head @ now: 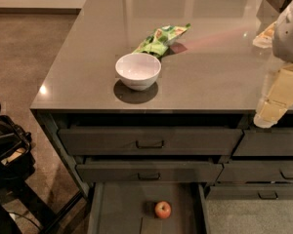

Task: Pick apple from bottom drawer and place on counter

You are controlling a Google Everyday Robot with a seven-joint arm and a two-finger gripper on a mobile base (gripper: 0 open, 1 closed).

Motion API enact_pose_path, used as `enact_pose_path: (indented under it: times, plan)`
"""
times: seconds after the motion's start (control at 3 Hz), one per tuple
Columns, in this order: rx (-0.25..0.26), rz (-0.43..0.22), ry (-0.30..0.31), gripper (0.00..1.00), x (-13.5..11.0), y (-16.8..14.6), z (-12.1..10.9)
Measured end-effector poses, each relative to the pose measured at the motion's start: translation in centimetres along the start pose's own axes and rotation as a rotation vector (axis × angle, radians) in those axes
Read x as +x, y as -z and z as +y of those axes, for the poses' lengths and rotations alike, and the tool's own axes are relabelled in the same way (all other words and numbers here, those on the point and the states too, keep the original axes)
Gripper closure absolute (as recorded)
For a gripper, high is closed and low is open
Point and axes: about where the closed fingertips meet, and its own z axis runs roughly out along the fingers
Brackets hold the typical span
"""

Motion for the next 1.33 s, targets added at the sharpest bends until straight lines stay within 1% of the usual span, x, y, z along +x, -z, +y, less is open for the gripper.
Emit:
enact_pose_path:
  times: [0.33,0.67,1.0,1.33]
  plan:
    - [0.0,0.0,0.0,0.0,0.0,0.0,0.0]
    - [0.003,-0.044,-0.021,0.0,0.3,-0.5,1.0]
    - [0.007,-0.144,-0.053,0.0,1.6,-2.3,4.1]
    - [-0.014,-0.276,-0.152,0.0,5.3,-8.0,7.7]
